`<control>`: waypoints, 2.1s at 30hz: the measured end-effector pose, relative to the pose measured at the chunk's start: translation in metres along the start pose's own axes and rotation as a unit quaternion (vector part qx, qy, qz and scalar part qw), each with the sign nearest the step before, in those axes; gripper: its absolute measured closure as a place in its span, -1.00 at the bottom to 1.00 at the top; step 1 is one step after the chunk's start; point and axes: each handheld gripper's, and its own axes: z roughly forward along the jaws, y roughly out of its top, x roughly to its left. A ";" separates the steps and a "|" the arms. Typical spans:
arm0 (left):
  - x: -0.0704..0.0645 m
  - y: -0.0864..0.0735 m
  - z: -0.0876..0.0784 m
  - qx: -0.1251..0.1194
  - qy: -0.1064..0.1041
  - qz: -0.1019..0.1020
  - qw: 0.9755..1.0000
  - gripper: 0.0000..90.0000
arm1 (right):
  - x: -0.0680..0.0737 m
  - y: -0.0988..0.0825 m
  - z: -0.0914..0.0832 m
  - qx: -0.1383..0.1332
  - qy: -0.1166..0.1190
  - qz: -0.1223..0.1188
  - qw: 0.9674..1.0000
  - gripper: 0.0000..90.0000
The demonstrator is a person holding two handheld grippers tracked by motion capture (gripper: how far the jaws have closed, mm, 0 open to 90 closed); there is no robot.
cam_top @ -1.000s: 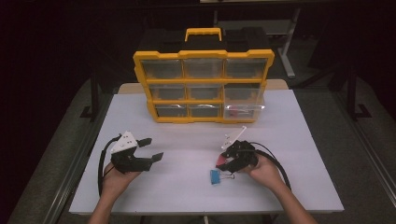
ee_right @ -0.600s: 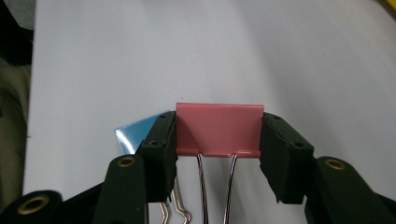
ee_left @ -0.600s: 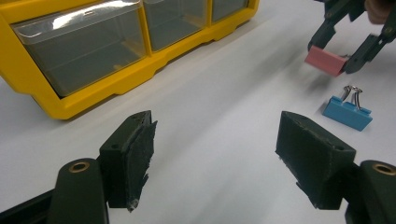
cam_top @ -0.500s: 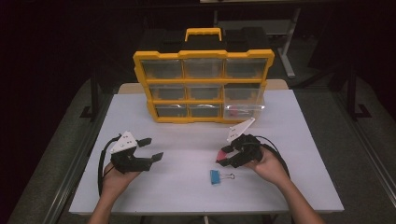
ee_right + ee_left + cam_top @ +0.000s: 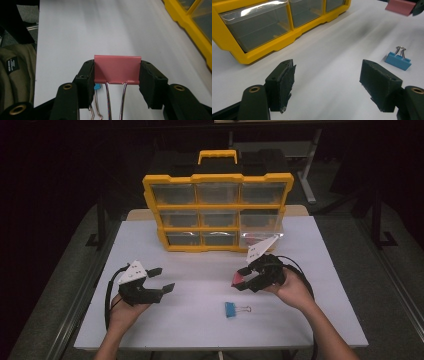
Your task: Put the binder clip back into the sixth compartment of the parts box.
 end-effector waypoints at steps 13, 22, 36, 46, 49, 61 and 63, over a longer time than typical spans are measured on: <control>0.000 0.001 -0.002 0.005 0.001 0.002 1.000 -0.38 | -0.009 0.027 -0.030 -0.013 -0.002 -0.012 1.000 0.08; 0.000 0.001 0.000 -0.007 0.001 -0.007 1.000 -0.38 | -0.014 0.040 -0.043 -0.020 -0.004 -0.010 1.000 0.08; 0.000 0.001 -0.001 -0.007 0.002 -0.004 1.000 -0.38 | -0.023 0.061 -0.064 -0.026 -0.016 -0.021 0.999 0.08; 0.000 0.001 -0.001 -0.005 0.002 -0.002 1.000 -0.38 | -0.029 0.076 -0.077 -0.026 -0.025 -0.021 0.999 0.08; 0.000 0.001 -0.001 -0.008 0.002 -0.006 1.000 -0.38 | -0.031 0.081 -0.081 -0.026 -0.030 -0.022 0.999 0.08; 0.000 0.001 -0.002 -0.008 0.002 -0.005 1.000 -0.38 | -0.043 0.099 -0.099 -0.025 -0.048 -0.005 0.999 0.08; 0.001 0.001 -0.002 -0.010 0.002 -0.005 1.000 -0.38 | -0.047 0.101 -0.102 -0.023 -0.052 -0.002 0.998 0.08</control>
